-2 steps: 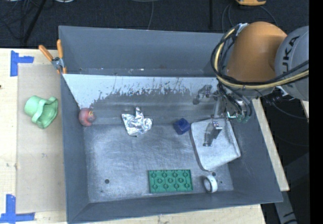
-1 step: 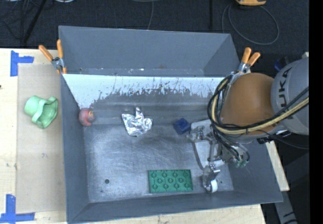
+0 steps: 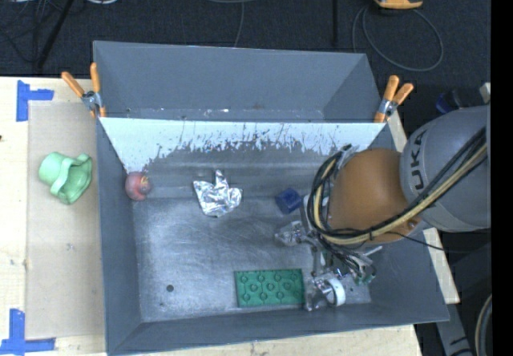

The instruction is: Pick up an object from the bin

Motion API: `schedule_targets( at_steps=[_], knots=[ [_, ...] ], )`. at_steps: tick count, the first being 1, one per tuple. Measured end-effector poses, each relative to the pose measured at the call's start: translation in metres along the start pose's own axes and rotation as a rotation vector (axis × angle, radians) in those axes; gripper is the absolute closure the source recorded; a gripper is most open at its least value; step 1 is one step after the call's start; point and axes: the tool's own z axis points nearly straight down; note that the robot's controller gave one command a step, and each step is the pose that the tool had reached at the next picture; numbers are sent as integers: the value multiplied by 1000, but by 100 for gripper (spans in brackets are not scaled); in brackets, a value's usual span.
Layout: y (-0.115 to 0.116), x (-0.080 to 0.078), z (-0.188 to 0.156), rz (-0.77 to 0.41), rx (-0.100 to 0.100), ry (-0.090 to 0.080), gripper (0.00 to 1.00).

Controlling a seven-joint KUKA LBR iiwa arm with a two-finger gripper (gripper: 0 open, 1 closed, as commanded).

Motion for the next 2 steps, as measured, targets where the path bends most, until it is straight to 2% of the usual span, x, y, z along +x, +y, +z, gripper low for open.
schedule_targets(
  at_steps=[1, 2],
  knots=[
    [0, 0, -2, -2, -1, 2, 100],
    [16, -12, -161, -170, -3, 6, 100]
  ],
)
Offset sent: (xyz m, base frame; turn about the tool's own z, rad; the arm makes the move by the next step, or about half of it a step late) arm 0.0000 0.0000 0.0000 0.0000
